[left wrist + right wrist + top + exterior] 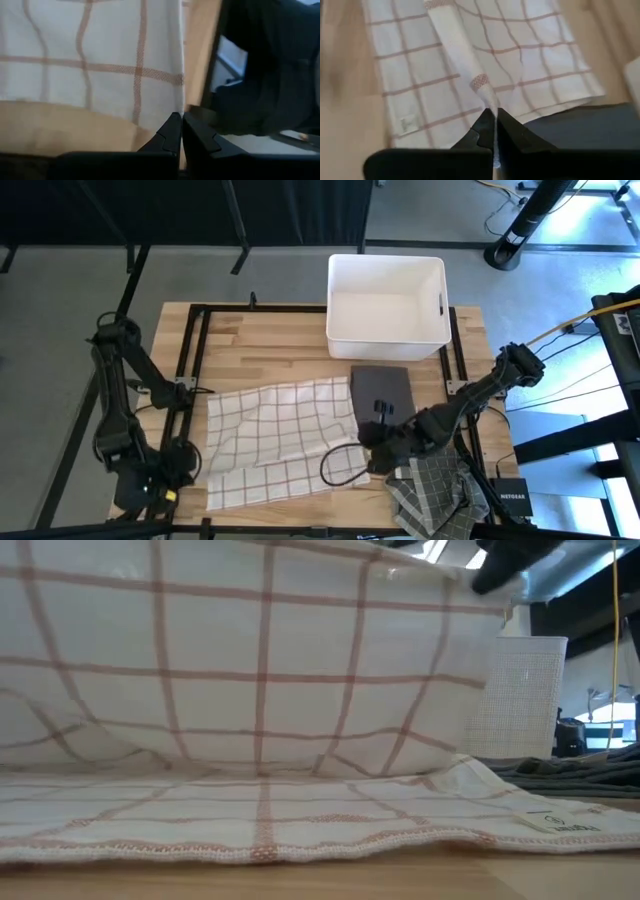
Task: Fold towel
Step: Fold the white towel
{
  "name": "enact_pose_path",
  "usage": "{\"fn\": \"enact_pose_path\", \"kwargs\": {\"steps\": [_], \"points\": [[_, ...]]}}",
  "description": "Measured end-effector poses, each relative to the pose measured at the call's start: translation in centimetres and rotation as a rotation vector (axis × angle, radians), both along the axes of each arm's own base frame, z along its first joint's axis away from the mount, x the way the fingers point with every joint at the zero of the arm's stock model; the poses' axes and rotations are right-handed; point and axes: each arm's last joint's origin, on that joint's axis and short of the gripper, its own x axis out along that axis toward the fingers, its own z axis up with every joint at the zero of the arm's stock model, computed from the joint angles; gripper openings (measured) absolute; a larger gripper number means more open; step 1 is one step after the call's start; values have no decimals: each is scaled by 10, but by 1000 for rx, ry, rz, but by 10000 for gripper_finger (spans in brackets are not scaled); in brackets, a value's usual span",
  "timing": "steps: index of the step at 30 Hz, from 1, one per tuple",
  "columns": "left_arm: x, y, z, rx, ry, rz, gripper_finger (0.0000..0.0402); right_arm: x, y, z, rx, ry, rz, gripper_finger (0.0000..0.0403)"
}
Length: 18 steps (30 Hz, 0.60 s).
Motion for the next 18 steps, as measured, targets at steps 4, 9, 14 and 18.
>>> {"fn": "enact_pose_path", "kwargs": {"steps": [4, 9, 14, 18], "points": [[3, -14, -7, -23, -28, 4, 5, -7, 12, -4, 37, -6, 29, 10], [9, -31, -22, 3, -33, -15, 5, -14, 24, -7, 106, 9, 41, 10], [14, -49, -36, -13, -51, -41, 5, -10, 37, -18, 139, 23, 69, 10], [17, -59, -48, -11, -50, -41, 5, -4, 44, -38, 175, 113, 82, 10]]}}
